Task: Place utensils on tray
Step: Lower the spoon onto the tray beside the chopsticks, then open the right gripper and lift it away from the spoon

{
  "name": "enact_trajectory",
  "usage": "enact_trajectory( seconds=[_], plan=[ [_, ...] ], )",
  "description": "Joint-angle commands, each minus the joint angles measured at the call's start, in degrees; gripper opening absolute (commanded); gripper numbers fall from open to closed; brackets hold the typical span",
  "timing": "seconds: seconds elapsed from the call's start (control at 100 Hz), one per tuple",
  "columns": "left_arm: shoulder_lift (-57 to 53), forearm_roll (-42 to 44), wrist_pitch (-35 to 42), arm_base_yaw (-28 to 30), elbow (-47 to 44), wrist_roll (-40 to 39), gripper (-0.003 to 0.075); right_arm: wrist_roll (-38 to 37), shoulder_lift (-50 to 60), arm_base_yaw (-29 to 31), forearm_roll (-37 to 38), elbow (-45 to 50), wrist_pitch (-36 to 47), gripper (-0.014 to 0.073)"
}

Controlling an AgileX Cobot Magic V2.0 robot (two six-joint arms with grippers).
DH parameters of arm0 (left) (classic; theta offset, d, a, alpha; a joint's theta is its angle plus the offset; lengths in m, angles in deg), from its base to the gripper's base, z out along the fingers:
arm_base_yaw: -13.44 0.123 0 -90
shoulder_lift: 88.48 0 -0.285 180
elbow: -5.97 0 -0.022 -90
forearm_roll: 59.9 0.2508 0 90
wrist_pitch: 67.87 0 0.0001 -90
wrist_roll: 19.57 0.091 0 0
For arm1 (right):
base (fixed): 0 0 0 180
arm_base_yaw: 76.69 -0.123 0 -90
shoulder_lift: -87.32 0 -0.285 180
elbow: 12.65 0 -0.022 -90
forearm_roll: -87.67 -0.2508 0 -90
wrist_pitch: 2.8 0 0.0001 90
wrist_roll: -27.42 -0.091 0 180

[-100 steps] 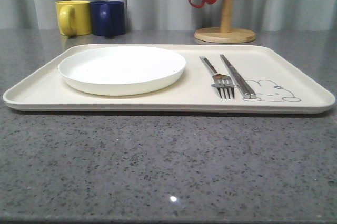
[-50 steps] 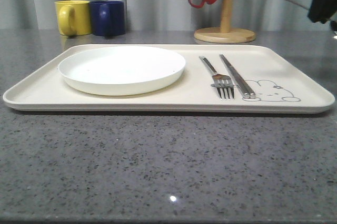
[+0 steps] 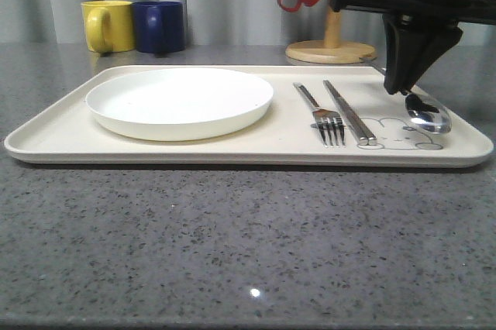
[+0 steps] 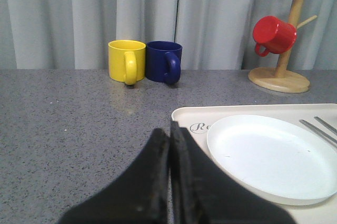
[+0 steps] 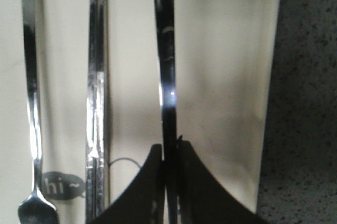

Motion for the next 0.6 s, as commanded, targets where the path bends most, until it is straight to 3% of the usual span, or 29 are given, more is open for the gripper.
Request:
enact_trajectory(
  seconds=[0.0,0.16,0.43,0.59],
  plan=[
    [0.45,-0.3,4.1,-0.22,1.47,-0.3,-0.0017,-0.34,1.77,0.07,0.77,-1.41,1.62,-0.0055],
    [0.45,-0.3,4.1,-0.22,1.47,-0.3,-0.0017,-0.34,0.53,0.07,0.72,-1.41,1.3,0.001],
    [0.45,-0.3,4.1,-0.22,1.47,-0.3,-0.0017,-0.34,0.49,0.07,0.72,-1.41,0.99,0.0297],
    [0.45,-0.3,4.1,-0.22,1.47,-0.3,-0.0017,-0.34,1.55,0.07,0.84,-1.41,2.05,0.0366]
  ],
)
